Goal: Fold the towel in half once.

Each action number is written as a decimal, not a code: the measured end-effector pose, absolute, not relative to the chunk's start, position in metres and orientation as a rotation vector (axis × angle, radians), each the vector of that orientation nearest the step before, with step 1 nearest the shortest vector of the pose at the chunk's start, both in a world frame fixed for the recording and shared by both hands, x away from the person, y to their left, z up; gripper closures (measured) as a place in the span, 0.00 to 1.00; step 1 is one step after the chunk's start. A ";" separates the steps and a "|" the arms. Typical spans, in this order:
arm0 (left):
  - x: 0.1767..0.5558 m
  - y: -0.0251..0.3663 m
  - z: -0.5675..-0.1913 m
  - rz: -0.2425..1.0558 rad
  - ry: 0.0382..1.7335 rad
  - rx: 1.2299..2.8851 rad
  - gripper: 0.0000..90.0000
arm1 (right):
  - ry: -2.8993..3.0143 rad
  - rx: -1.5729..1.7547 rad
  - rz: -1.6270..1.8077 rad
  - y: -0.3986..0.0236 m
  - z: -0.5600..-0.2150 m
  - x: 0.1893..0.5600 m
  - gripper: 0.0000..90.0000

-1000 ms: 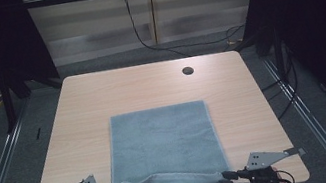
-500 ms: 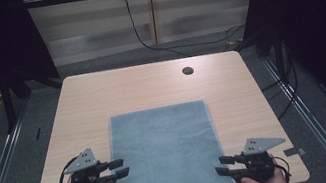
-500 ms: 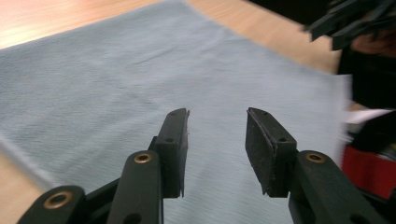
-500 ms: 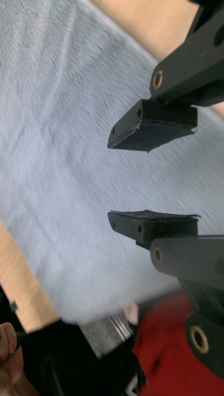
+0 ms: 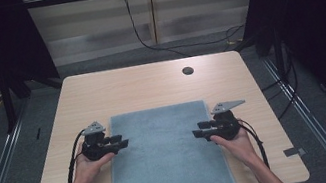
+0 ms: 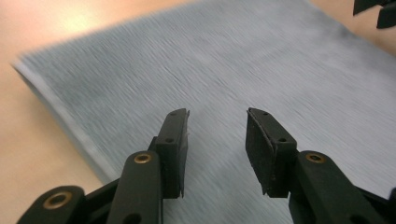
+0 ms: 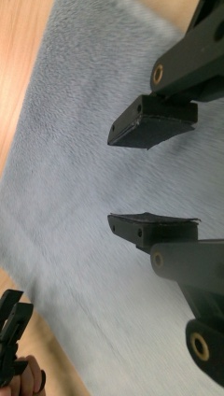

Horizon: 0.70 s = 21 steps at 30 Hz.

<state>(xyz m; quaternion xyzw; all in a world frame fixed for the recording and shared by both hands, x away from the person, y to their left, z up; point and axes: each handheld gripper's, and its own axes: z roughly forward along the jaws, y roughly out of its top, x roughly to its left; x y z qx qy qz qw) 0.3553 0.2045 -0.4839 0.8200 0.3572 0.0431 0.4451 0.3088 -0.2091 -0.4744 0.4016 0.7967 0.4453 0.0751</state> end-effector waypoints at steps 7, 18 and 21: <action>0.362 0.200 -0.497 0.151 0.894 2.088 0.64 | 2.411 1.261 1.221 -0.195 -0.496 0.336 0.59; 0.340 0.211 -0.505 0.092 0.832 2.096 0.68 | 2.483 1.239 1.209 -0.195 -0.502 0.309 0.58; 0.332 0.210 -0.504 0.092 0.824 2.107 0.68 | 2.499 1.205 1.170 -0.193 -0.500 0.297 0.58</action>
